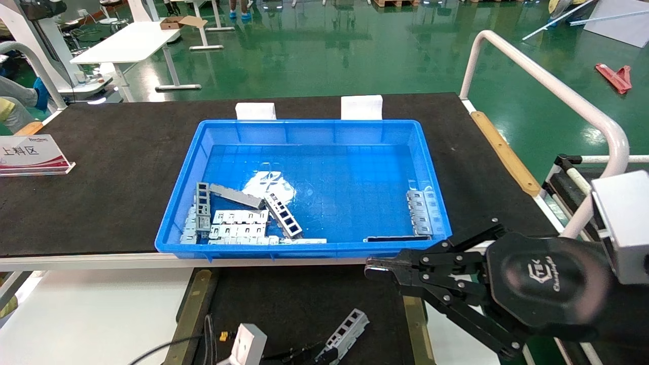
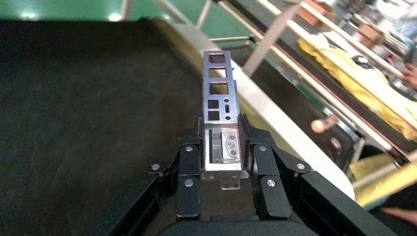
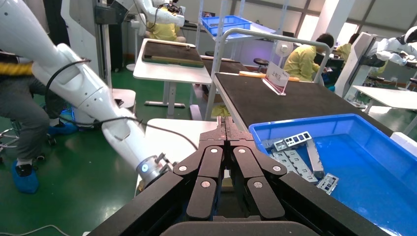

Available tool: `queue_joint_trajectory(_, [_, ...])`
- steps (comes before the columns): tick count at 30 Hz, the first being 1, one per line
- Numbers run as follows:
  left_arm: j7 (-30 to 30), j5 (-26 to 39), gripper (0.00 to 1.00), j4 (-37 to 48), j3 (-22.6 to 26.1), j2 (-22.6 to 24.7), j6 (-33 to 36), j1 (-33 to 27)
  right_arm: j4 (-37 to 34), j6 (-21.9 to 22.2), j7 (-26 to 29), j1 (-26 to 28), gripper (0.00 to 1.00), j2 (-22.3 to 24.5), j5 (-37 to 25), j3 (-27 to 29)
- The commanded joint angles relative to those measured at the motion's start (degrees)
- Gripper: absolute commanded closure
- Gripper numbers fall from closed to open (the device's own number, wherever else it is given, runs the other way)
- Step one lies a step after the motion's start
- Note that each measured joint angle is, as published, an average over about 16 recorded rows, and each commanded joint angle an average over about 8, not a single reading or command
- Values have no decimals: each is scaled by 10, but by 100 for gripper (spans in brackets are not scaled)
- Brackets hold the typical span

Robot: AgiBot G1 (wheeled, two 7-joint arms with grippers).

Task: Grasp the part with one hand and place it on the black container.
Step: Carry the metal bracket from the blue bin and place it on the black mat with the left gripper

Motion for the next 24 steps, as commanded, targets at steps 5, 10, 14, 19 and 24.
queue_joint_trajectory(5, [35,-43,100,33,-44,43,-31,37,0,0,0,0,100,0,0,0])
queue_joint_trajectory(10, [68,-82,100,66,-89,92,-46,59,0,0,0,0,100,0,0,0])
queue_joint_trajectory(14, [87,-107,100,90,-116,126,-55,70,0,0,0,0,100,0,0,0])
queue_joint_trajectory(19, [102,-133,100,120,-145,163,-65,76,0,0,0,0,100,0,0,-1])
queue_joint_trajectory(24, [115,-156,100,152,-169,197,-70,75,0,0,0,0,100,0,1,-1])
